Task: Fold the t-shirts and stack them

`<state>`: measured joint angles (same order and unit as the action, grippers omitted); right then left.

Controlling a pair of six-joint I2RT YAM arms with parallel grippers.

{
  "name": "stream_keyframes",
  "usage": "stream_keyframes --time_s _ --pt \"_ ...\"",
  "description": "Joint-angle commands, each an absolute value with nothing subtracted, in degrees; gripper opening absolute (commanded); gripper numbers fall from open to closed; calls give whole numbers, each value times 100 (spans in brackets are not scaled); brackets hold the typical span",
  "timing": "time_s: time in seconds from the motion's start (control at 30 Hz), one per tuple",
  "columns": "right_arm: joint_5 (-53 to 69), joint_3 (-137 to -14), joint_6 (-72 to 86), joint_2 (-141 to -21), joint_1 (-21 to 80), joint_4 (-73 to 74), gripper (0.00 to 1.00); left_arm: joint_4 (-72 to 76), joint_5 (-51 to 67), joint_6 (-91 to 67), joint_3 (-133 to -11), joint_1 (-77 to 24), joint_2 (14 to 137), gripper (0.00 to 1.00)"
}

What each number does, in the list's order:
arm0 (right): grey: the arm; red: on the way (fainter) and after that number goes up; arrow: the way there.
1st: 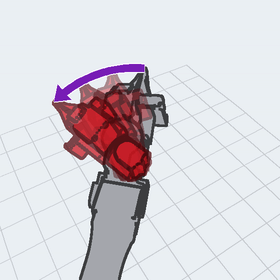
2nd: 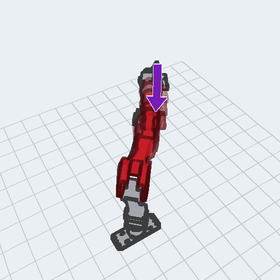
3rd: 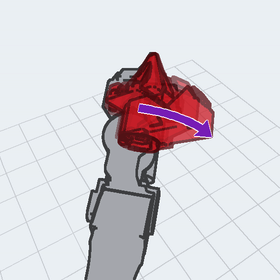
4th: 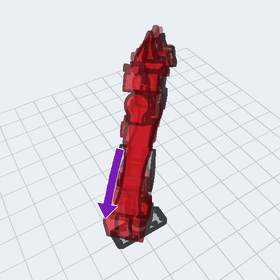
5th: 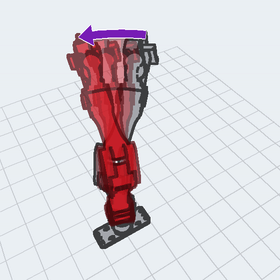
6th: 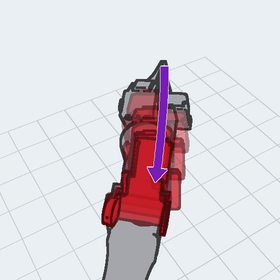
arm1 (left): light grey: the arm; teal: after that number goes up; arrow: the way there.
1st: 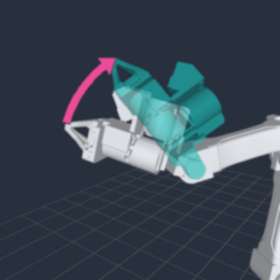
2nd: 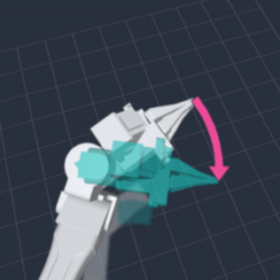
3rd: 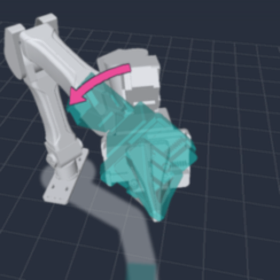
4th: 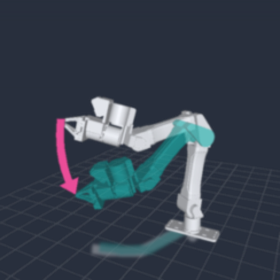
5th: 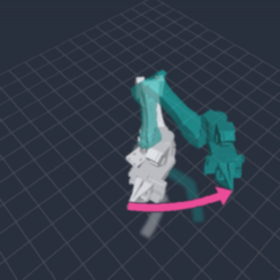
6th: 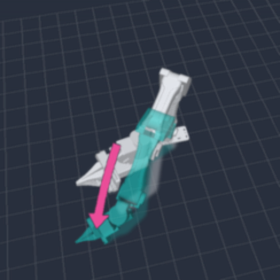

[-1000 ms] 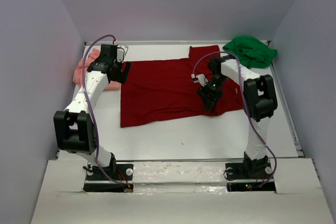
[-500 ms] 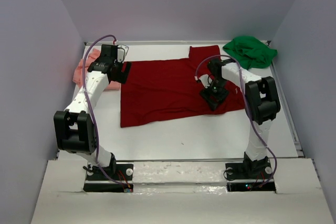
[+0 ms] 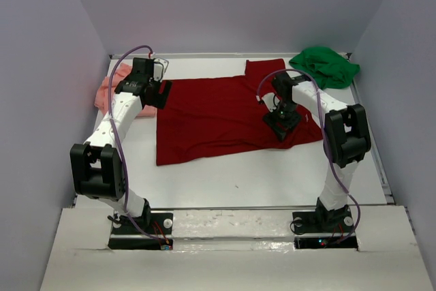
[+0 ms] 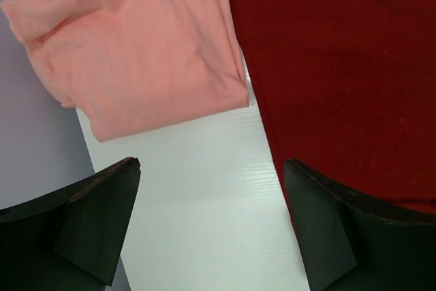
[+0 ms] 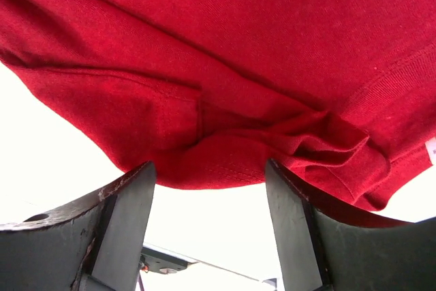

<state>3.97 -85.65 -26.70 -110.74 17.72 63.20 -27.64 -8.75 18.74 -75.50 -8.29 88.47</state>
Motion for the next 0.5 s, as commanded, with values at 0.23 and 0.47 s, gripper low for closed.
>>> stream_keyframes --time_s 0.23,0.47 --pt "721 -8516 -2716 -11135 1802 6267 67 -2733 -905 1969 -7383 -879 8710 99" --pt "887 -8569 -2733 -11294 1802 6223 60 -2716 -949 1986 -7339 -905 8719 99"
